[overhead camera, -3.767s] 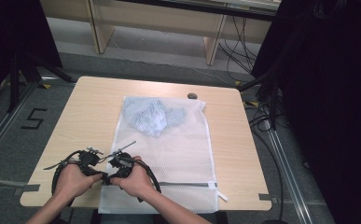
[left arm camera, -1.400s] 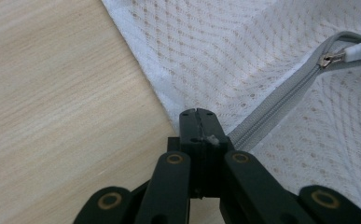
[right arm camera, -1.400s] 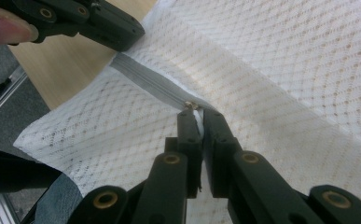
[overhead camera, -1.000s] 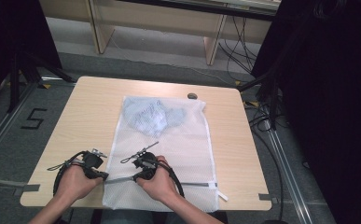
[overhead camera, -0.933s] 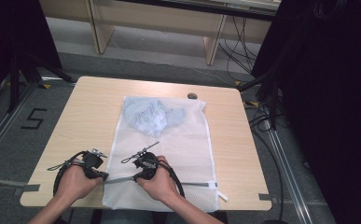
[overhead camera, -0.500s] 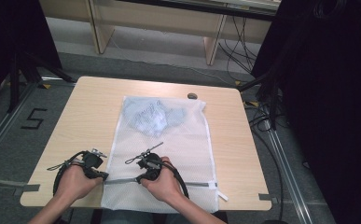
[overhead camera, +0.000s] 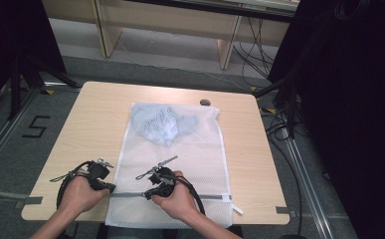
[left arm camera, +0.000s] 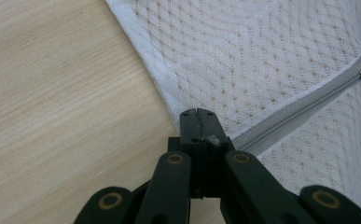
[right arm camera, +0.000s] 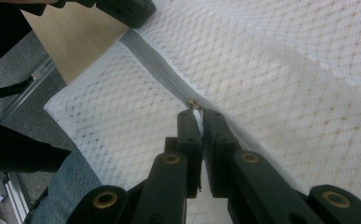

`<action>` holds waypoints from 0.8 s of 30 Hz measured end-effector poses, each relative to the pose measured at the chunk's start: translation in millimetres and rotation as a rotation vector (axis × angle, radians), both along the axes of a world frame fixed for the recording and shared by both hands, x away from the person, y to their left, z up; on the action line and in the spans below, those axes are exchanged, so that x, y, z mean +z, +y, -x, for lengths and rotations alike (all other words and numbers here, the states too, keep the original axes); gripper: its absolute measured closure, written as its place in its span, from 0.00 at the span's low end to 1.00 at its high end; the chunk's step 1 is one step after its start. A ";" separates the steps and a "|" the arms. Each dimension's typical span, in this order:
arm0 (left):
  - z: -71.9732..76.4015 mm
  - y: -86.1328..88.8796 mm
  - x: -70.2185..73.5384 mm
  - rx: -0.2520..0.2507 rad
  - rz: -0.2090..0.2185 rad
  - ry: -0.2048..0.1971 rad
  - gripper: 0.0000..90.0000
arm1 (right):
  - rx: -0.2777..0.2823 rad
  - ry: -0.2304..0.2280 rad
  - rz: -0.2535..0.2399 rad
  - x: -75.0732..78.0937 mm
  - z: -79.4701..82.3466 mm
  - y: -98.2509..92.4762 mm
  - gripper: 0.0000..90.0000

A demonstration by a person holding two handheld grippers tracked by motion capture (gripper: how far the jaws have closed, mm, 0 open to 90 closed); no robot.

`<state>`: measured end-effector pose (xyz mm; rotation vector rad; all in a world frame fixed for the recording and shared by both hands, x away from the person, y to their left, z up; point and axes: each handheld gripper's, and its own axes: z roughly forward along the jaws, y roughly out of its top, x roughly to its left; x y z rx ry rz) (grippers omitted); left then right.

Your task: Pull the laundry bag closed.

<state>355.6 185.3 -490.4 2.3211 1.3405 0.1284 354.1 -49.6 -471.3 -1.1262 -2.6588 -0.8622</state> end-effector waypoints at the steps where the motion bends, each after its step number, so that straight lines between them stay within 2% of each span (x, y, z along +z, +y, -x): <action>1: 0.0 -0.1 0.0 0.001 0.000 0.001 1.00 | -0.001 -0.002 0.006 -0.4 -0.1 -0.7 0.97; 7: 0.0 -0.3 -0.3 0.006 0.005 -0.001 1.00 | -0.013 0.006 0.011 -4.0 -3.0 -4.3 0.97; 11: -0.1 0.0 0.0 -0.001 -0.001 0.001 1.00 | -0.015 -0.001 0.017 -1.7 -1.2 -4.9 0.97; 24: 0.0 0.0 -0.3 0.004 0.006 -0.002 1.00 | -0.022 0.015 0.026 2.1 -1.6 -9.6 0.97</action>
